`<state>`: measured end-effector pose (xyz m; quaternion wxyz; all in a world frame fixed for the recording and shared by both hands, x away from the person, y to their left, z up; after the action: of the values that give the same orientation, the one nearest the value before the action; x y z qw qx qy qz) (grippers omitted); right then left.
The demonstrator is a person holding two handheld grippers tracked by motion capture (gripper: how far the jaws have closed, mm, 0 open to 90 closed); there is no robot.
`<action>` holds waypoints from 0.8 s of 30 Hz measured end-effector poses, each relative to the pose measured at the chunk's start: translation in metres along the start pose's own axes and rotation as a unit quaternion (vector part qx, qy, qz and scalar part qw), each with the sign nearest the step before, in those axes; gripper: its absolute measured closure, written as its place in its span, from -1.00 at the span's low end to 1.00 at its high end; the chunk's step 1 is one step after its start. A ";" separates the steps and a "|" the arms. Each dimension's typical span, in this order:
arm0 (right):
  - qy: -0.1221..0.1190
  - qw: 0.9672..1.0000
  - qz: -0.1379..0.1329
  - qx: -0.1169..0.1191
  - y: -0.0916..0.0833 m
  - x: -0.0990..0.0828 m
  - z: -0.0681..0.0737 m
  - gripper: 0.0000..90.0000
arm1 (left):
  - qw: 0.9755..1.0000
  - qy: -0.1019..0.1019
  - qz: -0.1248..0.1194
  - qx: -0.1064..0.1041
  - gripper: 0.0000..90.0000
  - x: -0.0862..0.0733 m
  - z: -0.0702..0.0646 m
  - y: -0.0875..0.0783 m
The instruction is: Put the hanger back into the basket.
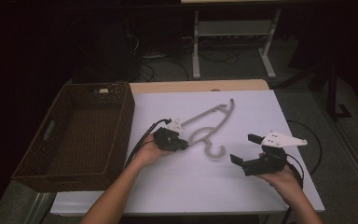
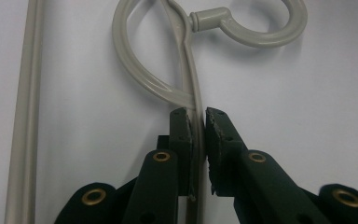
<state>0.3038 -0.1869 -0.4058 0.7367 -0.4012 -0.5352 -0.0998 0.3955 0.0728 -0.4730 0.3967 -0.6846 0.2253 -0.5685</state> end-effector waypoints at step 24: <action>-0.001 1.000 0.004 -0.002 0.001 0.000 0.002 -1.00 | 0.994 0.078 0.024 -0.079 0.80 -0.020 -0.075 -0.011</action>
<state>0.3032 -0.1850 -0.4067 0.7360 -0.4050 -0.5337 -0.0973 0.3170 0.0732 -0.4729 0.3361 -0.6621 0.3156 -0.5908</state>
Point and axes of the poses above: each handheld gripper's, and its own axes: y roughly forward along the jaws, x roughly out of its top, z roughly to its left, the point moved 5 cm from there along y, roughly forward along the jaws, and after that the axes turned 6 degrees about z, right-handed, at the moved point
